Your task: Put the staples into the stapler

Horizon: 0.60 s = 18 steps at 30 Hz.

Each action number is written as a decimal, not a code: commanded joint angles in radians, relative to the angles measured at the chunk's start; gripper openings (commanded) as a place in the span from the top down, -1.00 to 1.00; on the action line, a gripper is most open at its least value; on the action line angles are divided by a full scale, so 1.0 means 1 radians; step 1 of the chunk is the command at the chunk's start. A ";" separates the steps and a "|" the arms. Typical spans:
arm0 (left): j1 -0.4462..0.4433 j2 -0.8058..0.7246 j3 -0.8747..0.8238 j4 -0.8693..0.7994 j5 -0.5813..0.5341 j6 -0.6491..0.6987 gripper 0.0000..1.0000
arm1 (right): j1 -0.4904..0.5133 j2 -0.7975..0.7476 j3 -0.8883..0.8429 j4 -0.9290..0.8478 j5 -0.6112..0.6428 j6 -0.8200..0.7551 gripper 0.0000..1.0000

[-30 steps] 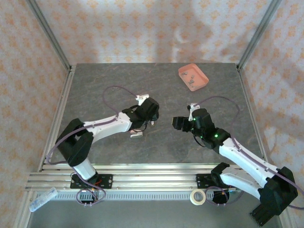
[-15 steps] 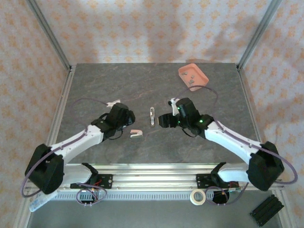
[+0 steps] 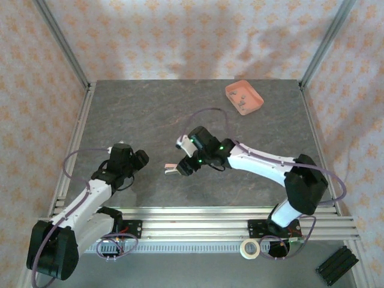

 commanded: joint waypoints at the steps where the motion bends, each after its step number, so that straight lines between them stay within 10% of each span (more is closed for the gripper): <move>1: 0.016 -0.011 -0.023 0.036 0.071 -0.030 -0.19 | 0.021 0.042 0.035 -0.053 -0.013 -0.250 -0.40; 18: 0.055 0.030 -0.065 0.115 0.125 -0.061 -0.19 | 0.018 0.306 0.185 -0.051 0.021 -0.543 -0.46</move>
